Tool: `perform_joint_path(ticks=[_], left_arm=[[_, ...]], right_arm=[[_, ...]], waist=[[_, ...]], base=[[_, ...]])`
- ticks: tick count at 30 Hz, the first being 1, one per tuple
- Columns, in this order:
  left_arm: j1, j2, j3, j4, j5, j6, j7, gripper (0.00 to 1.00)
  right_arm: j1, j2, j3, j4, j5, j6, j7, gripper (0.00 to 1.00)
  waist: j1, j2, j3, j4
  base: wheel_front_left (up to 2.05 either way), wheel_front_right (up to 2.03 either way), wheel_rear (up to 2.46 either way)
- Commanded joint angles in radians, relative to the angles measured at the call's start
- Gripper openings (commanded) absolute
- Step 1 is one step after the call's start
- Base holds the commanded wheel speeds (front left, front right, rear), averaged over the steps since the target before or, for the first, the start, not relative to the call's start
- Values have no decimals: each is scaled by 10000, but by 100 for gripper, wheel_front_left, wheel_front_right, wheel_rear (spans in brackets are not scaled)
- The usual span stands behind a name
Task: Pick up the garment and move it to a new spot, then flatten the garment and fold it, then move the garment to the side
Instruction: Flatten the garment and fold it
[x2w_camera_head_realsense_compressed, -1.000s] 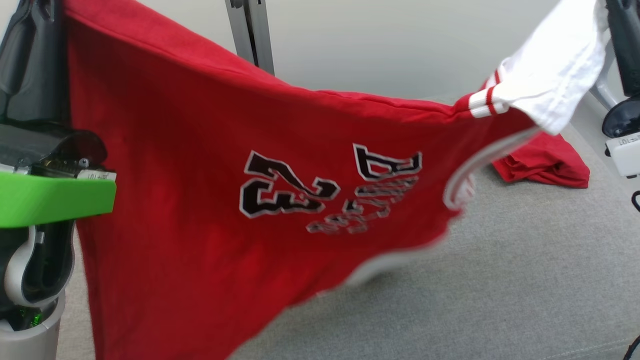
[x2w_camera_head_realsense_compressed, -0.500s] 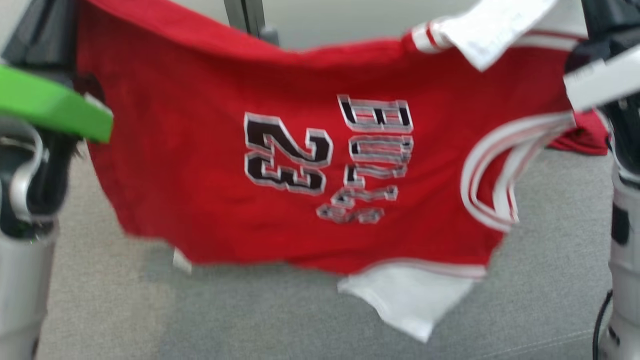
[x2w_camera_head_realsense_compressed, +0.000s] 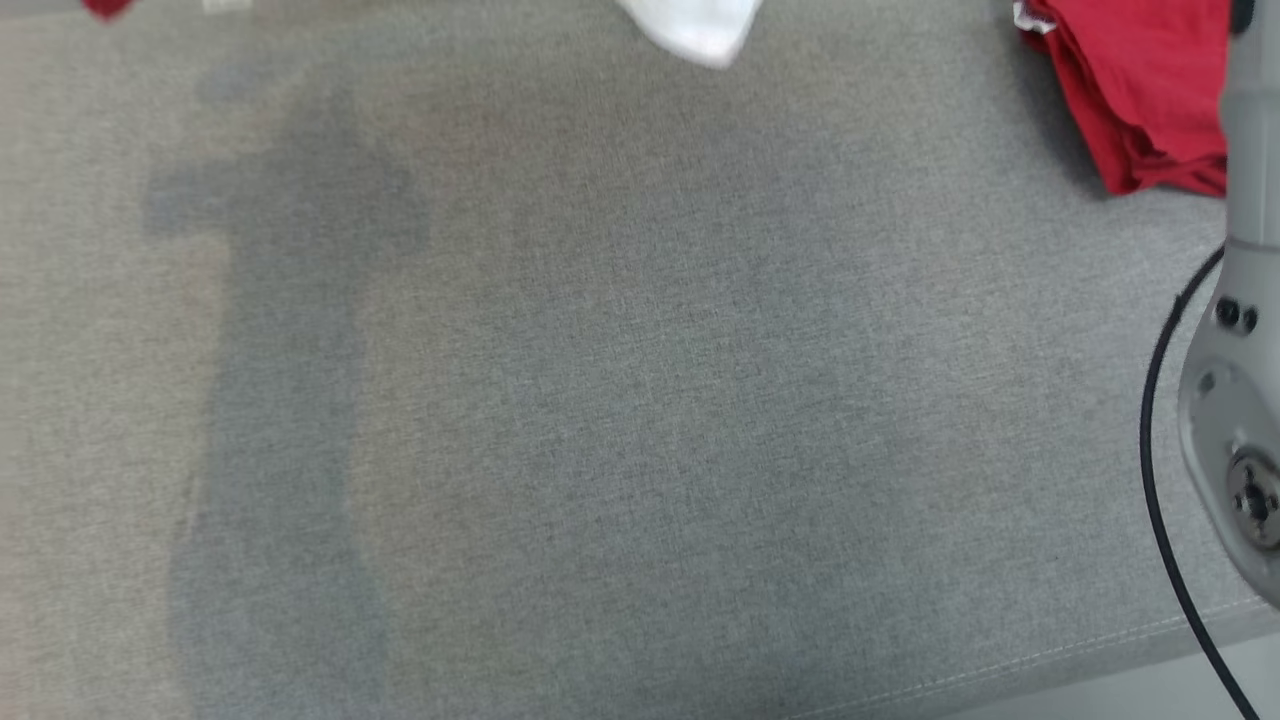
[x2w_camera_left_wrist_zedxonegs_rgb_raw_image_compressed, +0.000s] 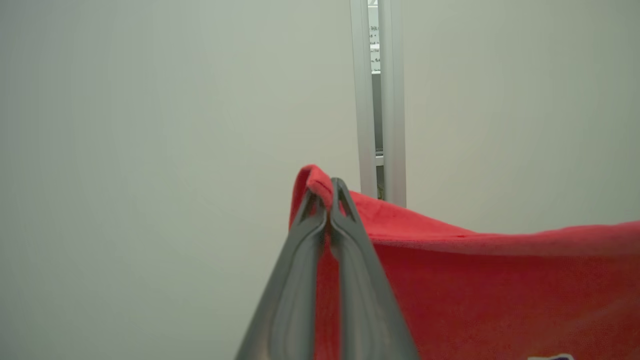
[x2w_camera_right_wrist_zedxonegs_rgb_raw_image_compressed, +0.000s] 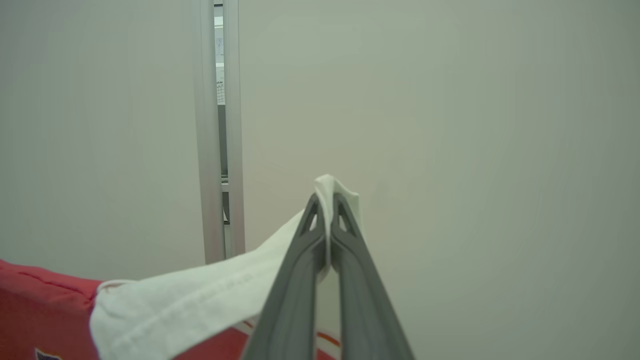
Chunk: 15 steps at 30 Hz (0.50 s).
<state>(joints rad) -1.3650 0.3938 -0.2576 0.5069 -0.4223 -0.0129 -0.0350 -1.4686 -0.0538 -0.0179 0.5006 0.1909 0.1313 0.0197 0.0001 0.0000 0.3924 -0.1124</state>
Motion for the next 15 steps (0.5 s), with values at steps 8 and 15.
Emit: perform_joint_path(ticks=[8,15], left_arm=[[-956,-566,-252,2342,146,-566,-1896,0],[276,-668,-148,3034,-421,-1074,-2301,0]], right_arm=[[-468,8,1264,1824,671,-12,-1658,0],[1220,11,2507,1454,1339,-12,-2605,0]], waist=[[-1,0,1520,-188],[-1,0,2098,-191]], base=[[0,0,0],[0,0,0]])
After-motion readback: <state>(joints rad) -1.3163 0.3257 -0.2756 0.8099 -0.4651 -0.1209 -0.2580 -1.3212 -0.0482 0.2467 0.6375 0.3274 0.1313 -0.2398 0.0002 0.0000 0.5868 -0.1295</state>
